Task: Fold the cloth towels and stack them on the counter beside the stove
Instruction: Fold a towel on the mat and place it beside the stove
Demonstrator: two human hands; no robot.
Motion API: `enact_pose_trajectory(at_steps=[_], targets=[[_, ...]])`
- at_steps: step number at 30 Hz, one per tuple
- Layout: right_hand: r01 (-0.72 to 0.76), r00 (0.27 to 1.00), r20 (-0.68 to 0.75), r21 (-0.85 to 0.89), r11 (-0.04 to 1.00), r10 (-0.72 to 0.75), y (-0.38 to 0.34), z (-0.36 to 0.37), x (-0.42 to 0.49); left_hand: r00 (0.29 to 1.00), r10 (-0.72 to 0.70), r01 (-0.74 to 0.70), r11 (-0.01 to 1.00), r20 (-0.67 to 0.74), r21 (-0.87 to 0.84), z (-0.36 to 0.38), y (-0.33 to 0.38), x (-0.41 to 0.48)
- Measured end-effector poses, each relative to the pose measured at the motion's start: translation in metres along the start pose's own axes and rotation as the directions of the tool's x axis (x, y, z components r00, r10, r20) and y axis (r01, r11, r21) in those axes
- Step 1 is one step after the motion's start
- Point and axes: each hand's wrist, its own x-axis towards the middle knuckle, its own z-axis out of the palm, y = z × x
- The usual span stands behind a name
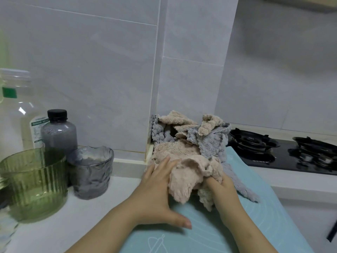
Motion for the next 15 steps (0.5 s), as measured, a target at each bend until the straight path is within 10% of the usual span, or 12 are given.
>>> enact_pose_trajectory(at_steps=[3, 6, 9, 15], targets=[[-0.037, 0.999, 0.009, 0.072, 0.997, 0.036, -0.001, -0.001, -0.001, 0.985, 0.088, -0.064, 0.986, -0.15, 0.154, 0.0, 0.001, 0.003], [-0.176, 0.983, 0.102, 0.243, 0.954, 0.155, -0.005, 0.0, -0.001, 0.944, -0.161, 0.054, 0.936, -0.287, -0.347, -0.005, 0.007, 0.003], [-0.422, 0.906, 0.227, 0.42, 0.803, 0.357, -0.005, -0.002, 0.004, 0.931, -0.359, 0.092, 0.412, -0.069, -0.906, -0.013, 0.016, 0.003], [-0.417, 0.909, 0.331, 0.715, 0.561, 0.255, -0.008, -0.014, 0.006, 0.953, -0.284, 0.058, -0.162, 0.103, -0.985, -0.029, 0.008, 0.005]])
